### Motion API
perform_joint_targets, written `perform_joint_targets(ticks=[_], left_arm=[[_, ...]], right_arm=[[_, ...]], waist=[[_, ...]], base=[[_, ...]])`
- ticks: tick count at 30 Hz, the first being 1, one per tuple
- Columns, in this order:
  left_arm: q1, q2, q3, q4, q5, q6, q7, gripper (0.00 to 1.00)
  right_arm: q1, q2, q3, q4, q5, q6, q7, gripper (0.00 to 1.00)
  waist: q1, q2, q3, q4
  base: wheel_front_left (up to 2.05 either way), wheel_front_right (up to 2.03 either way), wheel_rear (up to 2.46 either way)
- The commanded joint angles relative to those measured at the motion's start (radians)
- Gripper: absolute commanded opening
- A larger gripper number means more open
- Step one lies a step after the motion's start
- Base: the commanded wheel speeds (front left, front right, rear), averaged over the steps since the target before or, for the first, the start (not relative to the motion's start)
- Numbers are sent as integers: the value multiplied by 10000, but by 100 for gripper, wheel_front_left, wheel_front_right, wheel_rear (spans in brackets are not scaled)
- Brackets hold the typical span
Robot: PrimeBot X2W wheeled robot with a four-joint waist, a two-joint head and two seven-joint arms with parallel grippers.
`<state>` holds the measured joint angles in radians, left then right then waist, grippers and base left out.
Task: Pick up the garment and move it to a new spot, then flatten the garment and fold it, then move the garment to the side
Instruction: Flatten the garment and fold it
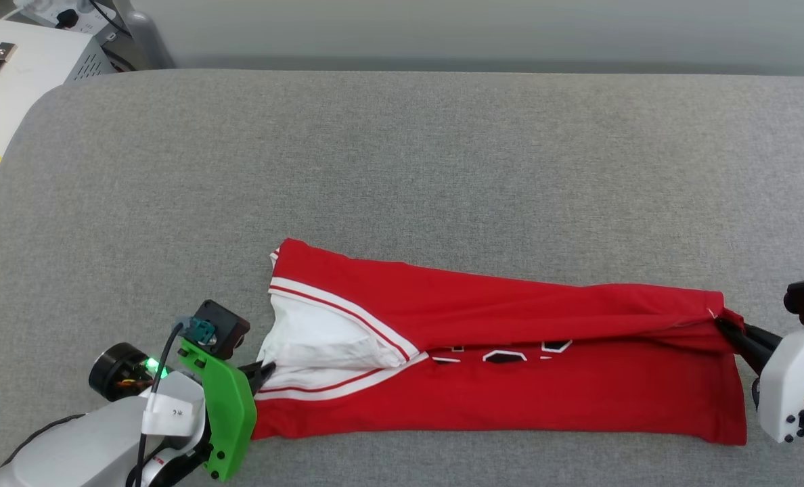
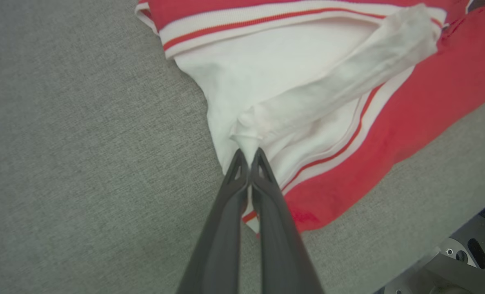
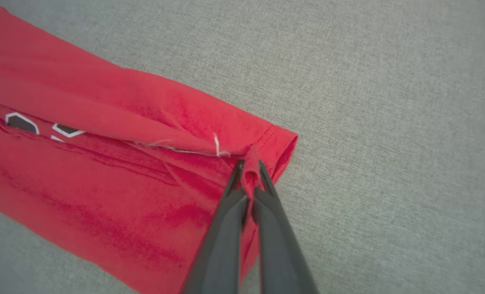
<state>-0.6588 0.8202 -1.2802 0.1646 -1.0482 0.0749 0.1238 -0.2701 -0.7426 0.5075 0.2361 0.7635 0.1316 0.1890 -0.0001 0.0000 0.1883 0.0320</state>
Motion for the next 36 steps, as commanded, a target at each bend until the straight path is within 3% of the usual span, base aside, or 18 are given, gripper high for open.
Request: perform_joint_targets(ticks=[1,14,15,16,17,24,31,36], left_arm=[[223,-70,14,115,26,90,-49,0],[464,-393,32,668,-47,40,-261,0],[472,-410,49,711,-29,80,-329,0],[484,-415,65,744,-4,130,-396,24],[498,-409,85,770,59,215,-509,100],[767,-363,453,622,229,764,-1673,100],[1030,-341,1212,505,410,1873,-3265,100],[1265,-544,1879,477,775,2696,-3774,100]], right_arm=[[564,-42,-382,-298,30,-9,55,0],[1841,480,-1276,-556,-502,-9,595,0],[1863,595,-1333,-540,-498,-9,591,14],[1887,661,-1376,-544,-516,-9,610,40],[1915,717,-1421,-583,-548,-9,630,100],[2493,739,-2213,-1547,-133,-9,881,100],[3064,620,-3946,-3236,430,-9,1796,100],[3077,622,-4835,-3604,472,-9,2647,100]], waist=[[1,0,26,11],[1,0,205,-41],[1,0,183,-44],[1,0,149,-48],[1,0,92,-59],[1,0,-460,-3],[1,0,-730,19],[1,0,-736,84]], base=[[0,0,0],[0,0,0],[0,0,0],[0,0,0],[0,0,0],[0,0,0],[0,0,0],[0,0,0]])
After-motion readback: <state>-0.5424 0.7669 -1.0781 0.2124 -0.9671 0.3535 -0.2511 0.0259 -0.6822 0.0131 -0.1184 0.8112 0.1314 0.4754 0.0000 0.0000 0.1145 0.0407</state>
